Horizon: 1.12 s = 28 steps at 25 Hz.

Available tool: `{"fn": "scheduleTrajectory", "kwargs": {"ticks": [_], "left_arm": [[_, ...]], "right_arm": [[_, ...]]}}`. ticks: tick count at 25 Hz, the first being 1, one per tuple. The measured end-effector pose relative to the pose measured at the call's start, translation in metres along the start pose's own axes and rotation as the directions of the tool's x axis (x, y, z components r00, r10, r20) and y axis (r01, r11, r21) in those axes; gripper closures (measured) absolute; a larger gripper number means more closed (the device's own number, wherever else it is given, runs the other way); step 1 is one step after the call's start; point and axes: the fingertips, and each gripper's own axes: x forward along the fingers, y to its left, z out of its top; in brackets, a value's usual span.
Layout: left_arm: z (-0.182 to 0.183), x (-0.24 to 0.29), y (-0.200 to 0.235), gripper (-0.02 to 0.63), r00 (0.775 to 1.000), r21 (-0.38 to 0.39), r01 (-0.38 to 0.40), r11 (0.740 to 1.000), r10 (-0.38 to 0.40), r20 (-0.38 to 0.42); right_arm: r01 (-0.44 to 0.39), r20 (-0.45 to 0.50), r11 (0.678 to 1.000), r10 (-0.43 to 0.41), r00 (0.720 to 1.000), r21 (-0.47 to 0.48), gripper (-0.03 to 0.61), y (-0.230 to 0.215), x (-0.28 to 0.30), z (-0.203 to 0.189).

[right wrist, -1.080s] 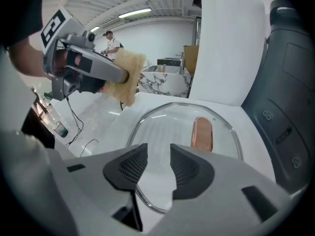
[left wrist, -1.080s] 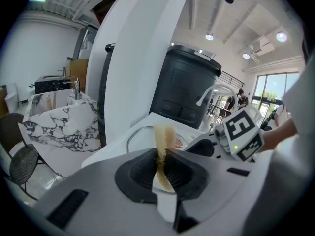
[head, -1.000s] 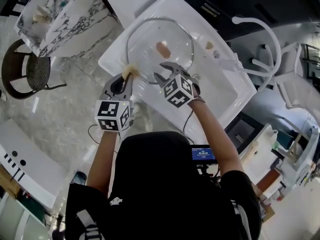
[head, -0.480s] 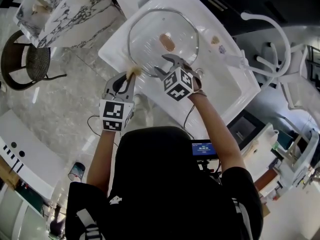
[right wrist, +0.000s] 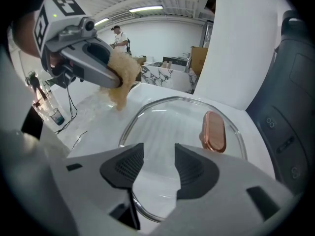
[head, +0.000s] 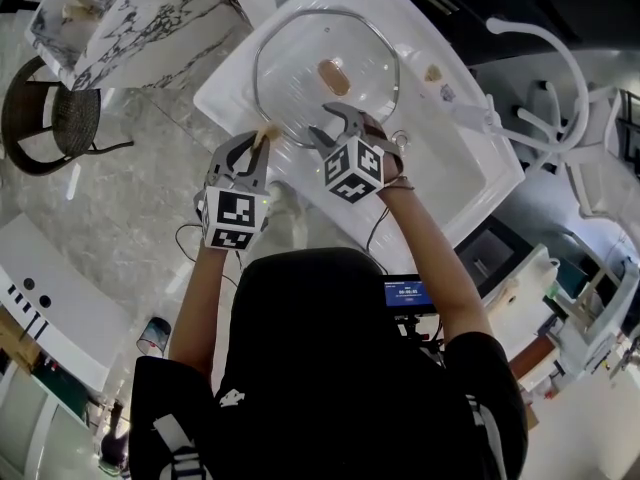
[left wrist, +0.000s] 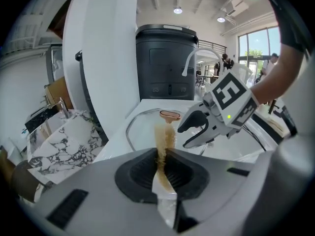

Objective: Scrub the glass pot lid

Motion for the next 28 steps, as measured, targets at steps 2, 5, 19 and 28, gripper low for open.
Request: {"fn": "scheduleTrajectory", "kwargs": {"ticks": [2,5,19,28], "left_arm": [[0.000,0.003,0.001,0.592,1.000,0.011,0.003,1.000,-0.003,-0.009],[0.000,0.010,0.003,0.592,0.999,0.054,0.018,0.998,-0.016,-0.030],[0.021,0.048,0.003,0.592,0.970,0.249,0.222,0.943,-0.189,-0.150],[0.018,0.071,0.001,0.592,0.934,0.288,0.330,0.899,-0.266,-0.239]], "right_arm": [[0.003,0.003,1.000,-0.003,1.000,-0.004,0.396,0.000,0.000,0.000],[0.013,0.010,1.000,-0.013,1.000,-0.009,0.394,0.000,0.000,-0.001],[0.022,0.012,1.000,-0.022,1.000,0.000,0.396,0.001,0.001,-0.002],[0.025,0.019,1.000,-0.025,1.000,0.011,0.396,0.000,0.002,-0.001]]}}
